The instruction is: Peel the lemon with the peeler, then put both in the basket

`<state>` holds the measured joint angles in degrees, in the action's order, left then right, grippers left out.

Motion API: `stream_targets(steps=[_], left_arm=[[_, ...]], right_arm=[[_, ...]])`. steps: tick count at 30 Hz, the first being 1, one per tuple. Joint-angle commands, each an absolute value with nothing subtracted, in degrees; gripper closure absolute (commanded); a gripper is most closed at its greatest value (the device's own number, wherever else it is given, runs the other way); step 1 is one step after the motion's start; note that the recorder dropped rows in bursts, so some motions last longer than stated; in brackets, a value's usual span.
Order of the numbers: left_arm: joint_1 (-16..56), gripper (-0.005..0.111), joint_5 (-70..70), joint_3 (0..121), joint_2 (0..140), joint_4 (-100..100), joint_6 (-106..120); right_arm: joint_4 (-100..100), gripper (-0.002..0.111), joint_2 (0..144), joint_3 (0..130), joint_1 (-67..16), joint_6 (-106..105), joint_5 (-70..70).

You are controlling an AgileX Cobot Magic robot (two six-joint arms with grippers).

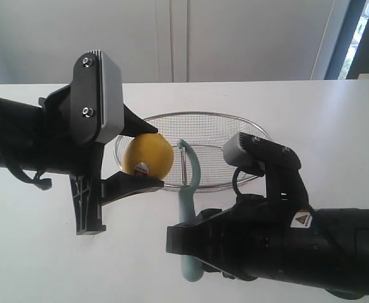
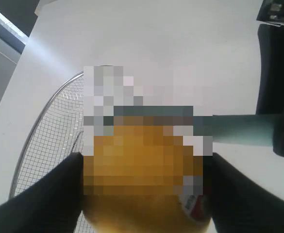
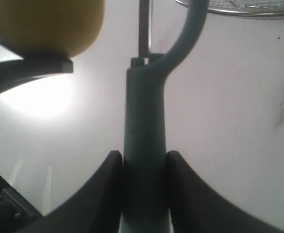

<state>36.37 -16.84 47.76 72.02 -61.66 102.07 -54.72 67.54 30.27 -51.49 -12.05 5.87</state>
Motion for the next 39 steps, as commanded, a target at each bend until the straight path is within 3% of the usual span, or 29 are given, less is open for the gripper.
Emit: stream_targets(steps=[1, 39], left_arm=[[36.69, 0.107, -17.61, 48.00, 71.70, -62.93, 101.39], [36.69, 0.107, -17.61, 48.00, 71.70, -62.93, 101.26]], right_arm=[[-54.48, 0.108, 66.45, 30.83, -51.61, -12.73, 6.32], [-54.43, 0.108, 65.84, 30.83, -55.56, -12.60, -2.20]])
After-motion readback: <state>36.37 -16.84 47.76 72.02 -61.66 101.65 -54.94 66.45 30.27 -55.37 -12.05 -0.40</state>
